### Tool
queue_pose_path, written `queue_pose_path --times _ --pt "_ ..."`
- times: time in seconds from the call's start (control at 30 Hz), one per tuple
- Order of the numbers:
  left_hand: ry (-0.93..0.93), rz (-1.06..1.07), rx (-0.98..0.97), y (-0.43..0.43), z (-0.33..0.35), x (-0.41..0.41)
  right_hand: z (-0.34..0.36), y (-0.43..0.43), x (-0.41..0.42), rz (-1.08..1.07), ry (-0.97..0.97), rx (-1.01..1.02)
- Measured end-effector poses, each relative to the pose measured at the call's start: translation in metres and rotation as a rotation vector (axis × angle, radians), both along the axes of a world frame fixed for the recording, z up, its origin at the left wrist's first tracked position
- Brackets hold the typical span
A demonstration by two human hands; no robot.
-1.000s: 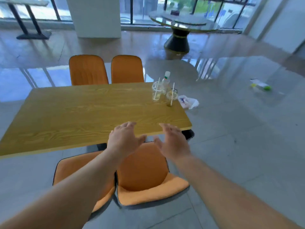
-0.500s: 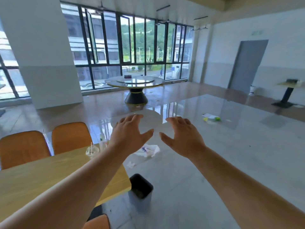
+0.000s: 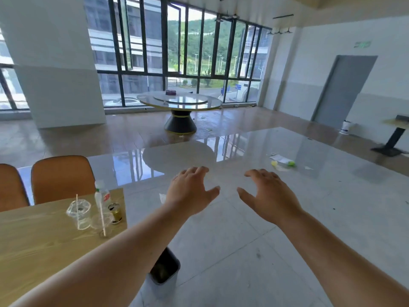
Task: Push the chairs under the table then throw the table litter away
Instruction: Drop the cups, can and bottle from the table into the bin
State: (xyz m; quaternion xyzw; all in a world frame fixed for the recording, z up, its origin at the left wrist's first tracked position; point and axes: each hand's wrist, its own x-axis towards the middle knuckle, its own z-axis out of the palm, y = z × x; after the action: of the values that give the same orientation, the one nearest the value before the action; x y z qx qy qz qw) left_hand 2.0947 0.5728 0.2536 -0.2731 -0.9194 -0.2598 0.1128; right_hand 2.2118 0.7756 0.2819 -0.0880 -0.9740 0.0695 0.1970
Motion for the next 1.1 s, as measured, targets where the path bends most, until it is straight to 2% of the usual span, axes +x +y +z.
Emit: queue_pose_path --times 0.2,0.37,0.7,0.83,1.1 --pt "-0.178 0.022 0.056 0.080 -0.059 -0.135 -0.029 0.078 -0.124 0.016 -0.140 0.088" --pt "-0.307 0.091 0.056 0.117 -0.085 -0.245 -0.036 0.111 -0.247 0.064 -0.278 0.063" --pt "-0.396 0.332 0.023 0.078 -0.107 -0.394 -0.073 0.080 -0.467 0.413 -0.333 -0.001" --pt "-0.424 0.514 0.009 0.025 -0.127 -0.418 -0.104 0.045 -0.545 0.596 -0.374 -0.053" --pt "-0.421 1.173 0.050 -0.062 -0.121 -0.398 -0.147 -0.069 -0.661 1.202 -0.446 -0.058"
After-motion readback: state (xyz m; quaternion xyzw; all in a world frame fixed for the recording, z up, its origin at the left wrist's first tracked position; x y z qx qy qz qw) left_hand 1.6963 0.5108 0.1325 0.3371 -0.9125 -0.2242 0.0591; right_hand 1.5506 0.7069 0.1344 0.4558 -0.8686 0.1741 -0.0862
